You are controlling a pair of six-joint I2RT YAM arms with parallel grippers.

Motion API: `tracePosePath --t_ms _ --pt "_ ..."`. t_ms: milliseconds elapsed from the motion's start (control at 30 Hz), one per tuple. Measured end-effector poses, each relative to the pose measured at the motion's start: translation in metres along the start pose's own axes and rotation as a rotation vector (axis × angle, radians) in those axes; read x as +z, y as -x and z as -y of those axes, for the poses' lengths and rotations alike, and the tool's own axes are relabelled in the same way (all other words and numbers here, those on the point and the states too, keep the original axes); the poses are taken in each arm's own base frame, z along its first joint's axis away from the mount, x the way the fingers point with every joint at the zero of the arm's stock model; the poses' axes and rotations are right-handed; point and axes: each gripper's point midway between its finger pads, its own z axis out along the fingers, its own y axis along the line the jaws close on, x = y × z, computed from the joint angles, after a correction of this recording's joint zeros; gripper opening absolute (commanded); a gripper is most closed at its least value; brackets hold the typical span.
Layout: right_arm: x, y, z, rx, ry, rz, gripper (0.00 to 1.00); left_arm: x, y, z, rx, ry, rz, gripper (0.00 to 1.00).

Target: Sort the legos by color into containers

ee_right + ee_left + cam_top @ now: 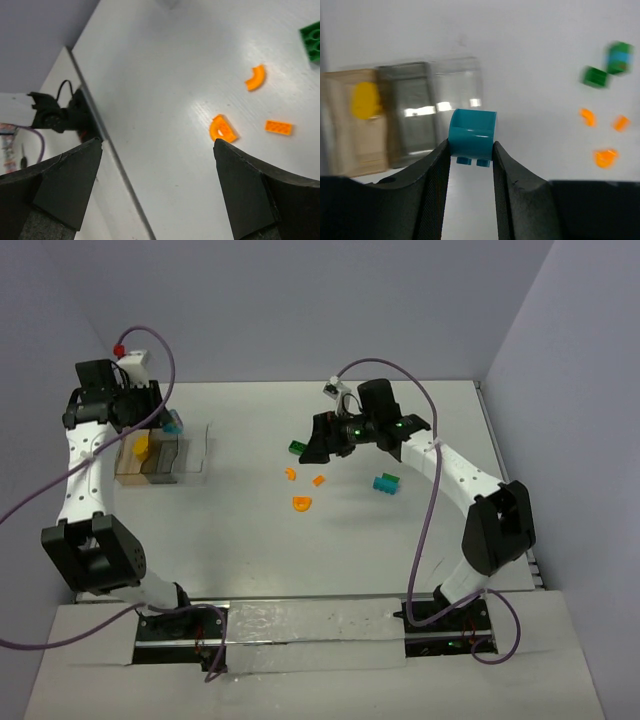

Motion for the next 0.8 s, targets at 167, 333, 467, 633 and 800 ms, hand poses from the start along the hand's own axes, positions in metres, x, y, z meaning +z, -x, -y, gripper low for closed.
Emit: tracePosePath --t_ms 167,333,467,633,800 --pt "-0.011 0.002 0.022 -0.028 -0.127 0.011 1.0 0.026 0.016 -0.074 0.01 0.306 -0.031 0.0" --pt "-0.025 0.004 0.033 -0.06 -0.22 0.022 1.0 0.065 0.0 -0.121 -0.014 0.443 -0.128 0.0" --pt "-0.038 0.009 0.042 -0.079 -0.275 0.038 1.0 0.085 -0.021 -0.132 -0.031 0.463 -0.199 0.0" --pt "-0.053 0.015 0.059 -0.089 -0.34 0.063 1.0 0.092 -0.032 -0.131 -0.032 0.458 -0.229 0.04" --pt "-0.063 0.014 0.074 -0.08 -0.397 0.061 1.0 0.096 -0.045 -0.129 -0.036 0.45 -0.256 0.19"
